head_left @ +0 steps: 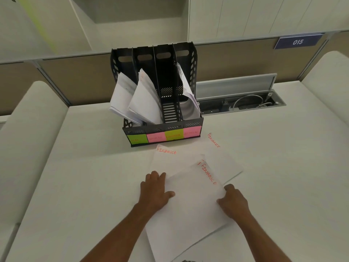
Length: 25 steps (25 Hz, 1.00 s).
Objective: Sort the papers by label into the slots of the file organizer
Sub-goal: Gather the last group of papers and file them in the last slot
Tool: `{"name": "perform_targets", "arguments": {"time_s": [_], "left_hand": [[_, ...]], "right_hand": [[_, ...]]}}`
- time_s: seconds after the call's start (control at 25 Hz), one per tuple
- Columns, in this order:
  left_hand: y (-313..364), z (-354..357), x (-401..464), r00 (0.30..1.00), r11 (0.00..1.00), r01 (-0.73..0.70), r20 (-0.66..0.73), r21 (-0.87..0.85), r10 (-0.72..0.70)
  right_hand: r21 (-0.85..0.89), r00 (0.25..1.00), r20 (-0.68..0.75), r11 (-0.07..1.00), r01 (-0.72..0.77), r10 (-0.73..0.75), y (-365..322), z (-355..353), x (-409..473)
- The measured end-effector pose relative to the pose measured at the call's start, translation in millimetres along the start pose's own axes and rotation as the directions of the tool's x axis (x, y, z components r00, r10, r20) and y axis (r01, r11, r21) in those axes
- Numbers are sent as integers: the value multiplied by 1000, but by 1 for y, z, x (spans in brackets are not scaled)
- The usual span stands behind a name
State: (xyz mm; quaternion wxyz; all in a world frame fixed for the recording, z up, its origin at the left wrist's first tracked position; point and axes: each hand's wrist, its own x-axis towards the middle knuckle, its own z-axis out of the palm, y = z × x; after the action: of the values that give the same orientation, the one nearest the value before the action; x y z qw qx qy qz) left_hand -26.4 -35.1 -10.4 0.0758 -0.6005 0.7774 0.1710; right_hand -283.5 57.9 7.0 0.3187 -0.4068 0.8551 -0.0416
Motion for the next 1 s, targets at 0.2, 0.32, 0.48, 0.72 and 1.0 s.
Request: {"name": "perform_targets", "arguments": {"time_s": [0.2,0.32,0.48,0.72,1.0], "left_hand": [[-19,-9,-14,980,870,167,-14,-463,-196],[-24,-18,-16,962,654,235,79,-719,-260],[-30,-24,-21,949,381,245,140,-891,-283],[-36,-14,-23,903,57,235,196,-970,-382],[-35,-8,-25,924,-174,154,204,-973,-322]], "right_hand": [[359,960,-215,899,250,-181,-28,-24,8],[473,916,-259,786,398,-308,-61,-39,20],[553,900,-208,712,432,-384,-88,-42,32],[709,979,-176,676,201,-107,-76,-22,31],[712,984,-160,682,168,-75,-56,-1,18]]}}
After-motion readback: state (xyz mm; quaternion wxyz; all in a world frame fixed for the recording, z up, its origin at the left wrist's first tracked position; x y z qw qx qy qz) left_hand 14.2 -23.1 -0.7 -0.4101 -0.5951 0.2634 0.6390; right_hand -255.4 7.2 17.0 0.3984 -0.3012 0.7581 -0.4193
